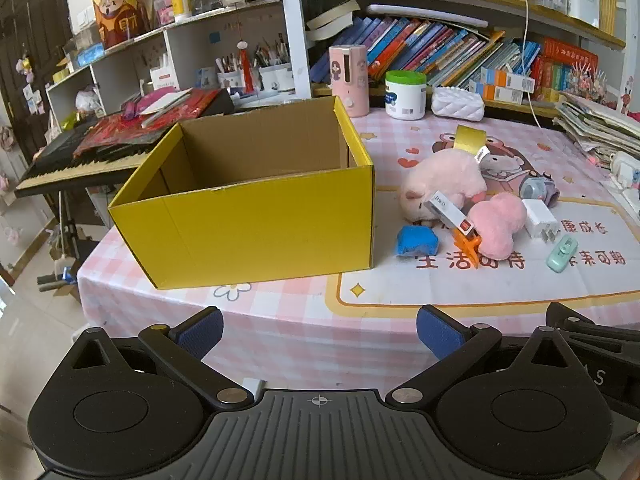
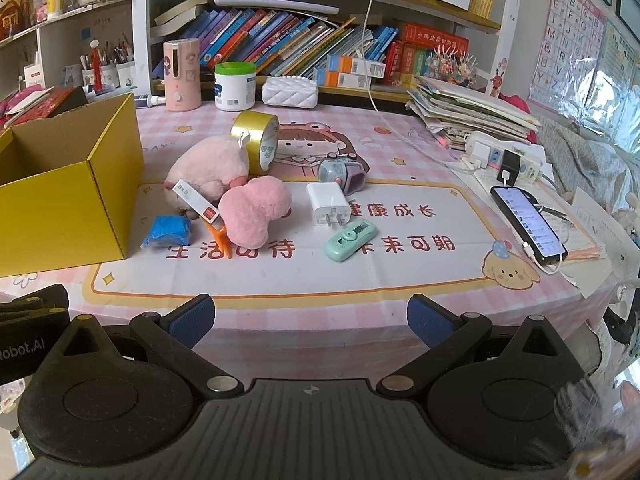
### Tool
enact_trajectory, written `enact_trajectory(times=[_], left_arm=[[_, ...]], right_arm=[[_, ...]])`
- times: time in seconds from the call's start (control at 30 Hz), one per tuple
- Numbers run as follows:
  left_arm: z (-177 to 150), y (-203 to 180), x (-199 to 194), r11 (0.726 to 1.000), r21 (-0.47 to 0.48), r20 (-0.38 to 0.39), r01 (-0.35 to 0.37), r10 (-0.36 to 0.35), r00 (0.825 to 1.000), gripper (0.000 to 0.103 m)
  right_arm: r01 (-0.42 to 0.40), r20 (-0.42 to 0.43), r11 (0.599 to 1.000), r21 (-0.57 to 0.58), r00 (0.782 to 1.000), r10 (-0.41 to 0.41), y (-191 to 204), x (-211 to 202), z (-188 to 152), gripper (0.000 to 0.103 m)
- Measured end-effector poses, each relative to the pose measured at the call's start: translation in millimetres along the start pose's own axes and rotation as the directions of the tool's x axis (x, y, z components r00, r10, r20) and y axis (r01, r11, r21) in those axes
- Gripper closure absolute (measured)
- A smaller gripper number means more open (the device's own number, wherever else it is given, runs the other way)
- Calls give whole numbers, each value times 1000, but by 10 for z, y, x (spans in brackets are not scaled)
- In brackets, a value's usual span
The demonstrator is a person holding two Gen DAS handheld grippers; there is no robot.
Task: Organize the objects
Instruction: 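Move both tools toward the small objects on the table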
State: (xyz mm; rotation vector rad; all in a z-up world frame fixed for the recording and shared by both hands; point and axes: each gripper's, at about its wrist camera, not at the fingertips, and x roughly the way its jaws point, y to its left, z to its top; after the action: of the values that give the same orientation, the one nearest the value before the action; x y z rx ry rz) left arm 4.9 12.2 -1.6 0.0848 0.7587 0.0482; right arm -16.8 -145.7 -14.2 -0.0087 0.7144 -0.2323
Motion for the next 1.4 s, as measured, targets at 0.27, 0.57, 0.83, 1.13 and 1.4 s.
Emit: enact_trajectory(times=[0.27, 0.57, 0.83, 1.13, 1.4], left_arm=[[2, 2, 13, 1000, -2, -5, -3, 3, 1000, 0], [4, -2, 12, 1000, -2, -6, -2, 2, 1000, 0], [-30, 5, 28, 1000, 0, -11, 9, -9, 1000, 0], [-45, 9, 52, 1000, 3, -16, 24, -24, 1000, 0], [-9, -43, 106, 999, -3, -26, 38, -38, 999, 0]], right_arm=[[0, -12, 1000, 0, 1000, 0, -9, 34, 39, 0], [-2, -15, 1000, 1, 1000, 2, 1, 49, 25, 0], [1, -20, 1000, 4, 1000, -1, 7, 45, -1, 0], [6, -30, 1000, 12, 1000, -6, -18, 39, -23, 0], [14, -40, 1000, 10, 999, -14, -56, 70, 13, 0]])
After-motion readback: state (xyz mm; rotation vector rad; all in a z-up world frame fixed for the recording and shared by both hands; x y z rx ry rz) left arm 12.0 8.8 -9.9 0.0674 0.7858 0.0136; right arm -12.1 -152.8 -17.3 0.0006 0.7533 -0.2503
